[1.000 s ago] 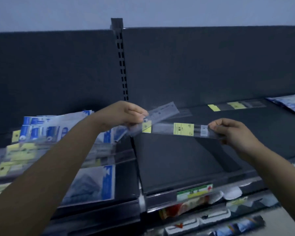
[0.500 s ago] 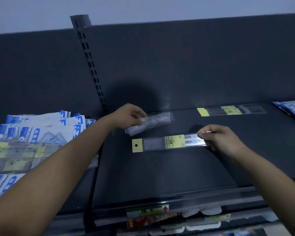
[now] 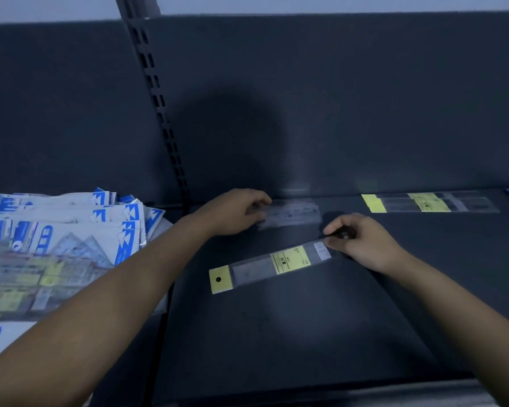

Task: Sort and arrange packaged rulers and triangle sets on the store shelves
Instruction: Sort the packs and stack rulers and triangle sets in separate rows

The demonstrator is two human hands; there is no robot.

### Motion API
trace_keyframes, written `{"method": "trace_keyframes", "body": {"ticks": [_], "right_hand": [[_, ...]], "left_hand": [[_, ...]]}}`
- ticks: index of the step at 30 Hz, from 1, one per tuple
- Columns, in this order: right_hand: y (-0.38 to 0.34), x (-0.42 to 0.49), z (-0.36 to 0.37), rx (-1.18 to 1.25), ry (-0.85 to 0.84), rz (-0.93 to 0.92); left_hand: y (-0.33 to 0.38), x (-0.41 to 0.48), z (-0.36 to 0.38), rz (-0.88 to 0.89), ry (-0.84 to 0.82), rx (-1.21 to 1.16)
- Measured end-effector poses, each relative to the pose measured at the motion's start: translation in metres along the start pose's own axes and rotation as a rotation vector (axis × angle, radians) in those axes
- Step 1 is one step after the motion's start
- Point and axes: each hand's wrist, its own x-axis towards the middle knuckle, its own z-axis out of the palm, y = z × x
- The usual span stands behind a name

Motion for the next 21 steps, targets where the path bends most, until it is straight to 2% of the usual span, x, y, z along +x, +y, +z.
{"method": "trace_keyframes", "body": {"ticks": [9,11,16,21], "right_hand": [[-0.013,0.031,-0.002,-0.406,0.085,-0.223],[-0.016,0.036,0.001,-0.429,0.081,-0.295],[-0.016,0.049,0.007,-0.43,-0.065,-0.379],[-0.01,0.053,0.006,-0.409,-0.075,-0.434]], "left_hand": [[0.007,-0.009,-0.009,0.057,-0.077,0.275],[0.01,-0.01,-0.008,0.084,-0.071,0.328],[0.011,-0.016,-0.004,0.119,-0.041,0.367],[0.007,-0.021,-0.004,0.149,0.036,0.403]]}}
